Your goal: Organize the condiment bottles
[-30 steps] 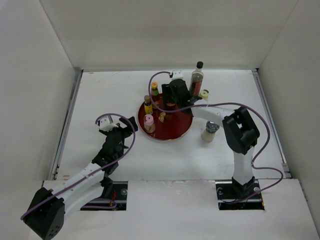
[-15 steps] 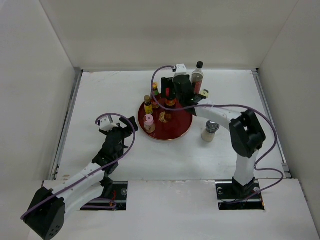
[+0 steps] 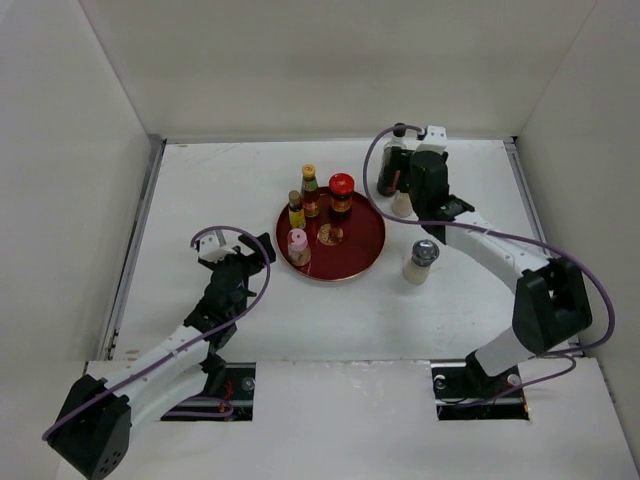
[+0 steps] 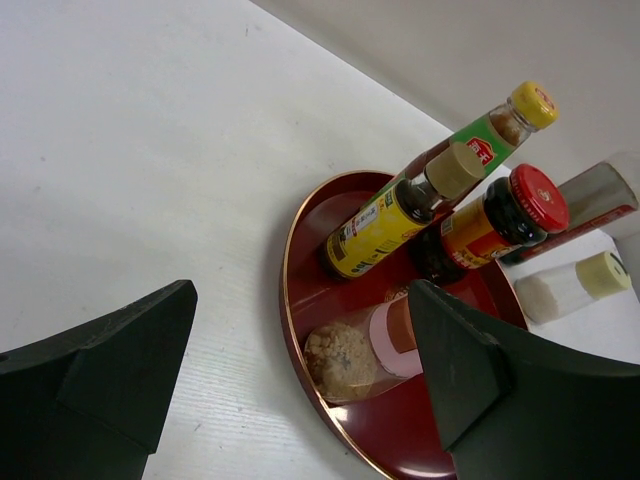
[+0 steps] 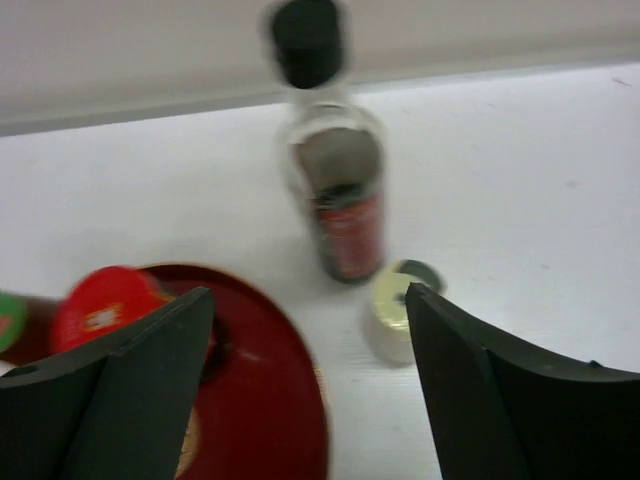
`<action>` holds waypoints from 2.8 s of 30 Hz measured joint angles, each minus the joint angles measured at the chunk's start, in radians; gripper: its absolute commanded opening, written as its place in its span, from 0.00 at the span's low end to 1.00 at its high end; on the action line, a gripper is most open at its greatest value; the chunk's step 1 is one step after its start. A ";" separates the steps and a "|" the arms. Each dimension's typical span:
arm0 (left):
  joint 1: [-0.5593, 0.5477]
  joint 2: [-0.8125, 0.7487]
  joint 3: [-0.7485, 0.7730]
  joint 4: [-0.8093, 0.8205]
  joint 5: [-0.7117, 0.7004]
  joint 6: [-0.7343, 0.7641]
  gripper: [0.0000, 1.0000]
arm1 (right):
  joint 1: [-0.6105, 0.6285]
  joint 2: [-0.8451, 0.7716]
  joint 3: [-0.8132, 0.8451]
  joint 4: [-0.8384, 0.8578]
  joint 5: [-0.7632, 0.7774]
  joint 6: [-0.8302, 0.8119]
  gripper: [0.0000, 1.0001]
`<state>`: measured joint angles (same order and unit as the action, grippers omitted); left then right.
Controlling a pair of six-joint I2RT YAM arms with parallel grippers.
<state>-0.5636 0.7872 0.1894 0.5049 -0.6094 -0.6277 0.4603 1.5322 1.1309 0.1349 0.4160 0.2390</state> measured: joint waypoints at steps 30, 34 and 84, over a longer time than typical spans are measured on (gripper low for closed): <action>0.007 0.068 0.000 0.032 0.029 -0.009 0.87 | -0.067 0.134 -0.076 -0.003 0.030 0.011 0.48; 0.008 0.068 0.000 0.033 0.032 -0.010 0.87 | 0.041 0.002 -0.130 0.010 0.049 0.015 0.48; 0.027 0.024 -0.007 0.037 0.050 -0.024 0.87 | 0.260 -0.334 -0.238 -0.048 0.126 0.117 1.00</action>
<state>-0.5369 0.8116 0.1822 0.5423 -0.5591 -0.6518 0.7200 1.1980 0.8925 0.0872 0.5415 0.3561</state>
